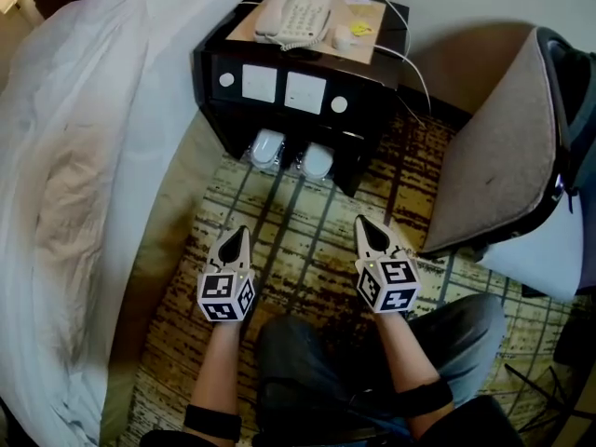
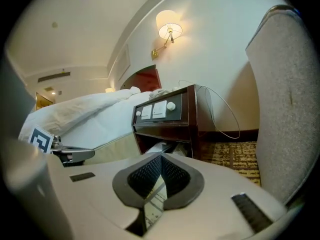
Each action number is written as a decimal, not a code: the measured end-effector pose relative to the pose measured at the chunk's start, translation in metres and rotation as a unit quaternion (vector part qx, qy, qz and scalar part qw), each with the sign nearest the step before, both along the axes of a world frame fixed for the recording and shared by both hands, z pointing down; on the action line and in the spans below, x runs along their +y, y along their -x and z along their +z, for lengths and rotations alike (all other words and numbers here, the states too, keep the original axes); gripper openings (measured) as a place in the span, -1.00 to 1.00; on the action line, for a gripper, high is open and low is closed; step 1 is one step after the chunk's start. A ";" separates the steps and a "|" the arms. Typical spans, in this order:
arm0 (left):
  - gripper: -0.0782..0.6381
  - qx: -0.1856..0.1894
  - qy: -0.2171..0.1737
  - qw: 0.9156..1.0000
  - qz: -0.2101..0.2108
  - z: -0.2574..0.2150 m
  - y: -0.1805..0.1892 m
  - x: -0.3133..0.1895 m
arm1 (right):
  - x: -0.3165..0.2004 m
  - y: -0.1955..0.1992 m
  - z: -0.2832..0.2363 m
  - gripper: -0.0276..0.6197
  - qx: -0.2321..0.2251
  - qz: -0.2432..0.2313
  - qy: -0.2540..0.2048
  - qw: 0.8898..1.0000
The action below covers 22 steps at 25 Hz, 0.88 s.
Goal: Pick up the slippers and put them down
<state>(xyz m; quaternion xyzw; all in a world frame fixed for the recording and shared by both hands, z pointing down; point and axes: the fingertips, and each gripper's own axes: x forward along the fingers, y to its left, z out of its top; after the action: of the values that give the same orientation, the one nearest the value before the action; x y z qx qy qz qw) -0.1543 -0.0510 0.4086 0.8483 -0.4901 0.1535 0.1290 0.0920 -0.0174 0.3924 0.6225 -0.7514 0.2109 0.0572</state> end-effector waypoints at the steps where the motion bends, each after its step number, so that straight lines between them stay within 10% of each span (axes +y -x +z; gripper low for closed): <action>1: -0.78 0.001 0.000 1.000 -0.001 -0.001 0.001 0.006 | 0.009 -0.001 -0.001 -0.91 0.003 0.000 0.000 1.000; 22: -0.78 -0.021 -0.017 1.000 0.007 -0.003 0.002 0.058 | 0.051 -0.011 -0.005 -0.91 0.015 0.002 -0.016 1.000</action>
<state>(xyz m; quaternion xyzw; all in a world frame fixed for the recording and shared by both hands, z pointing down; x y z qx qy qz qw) -0.1563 0.0073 0.4054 0.8502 -0.4896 0.1638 0.1033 0.1034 0.0340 0.3871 0.6276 -0.7529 0.1895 0.0577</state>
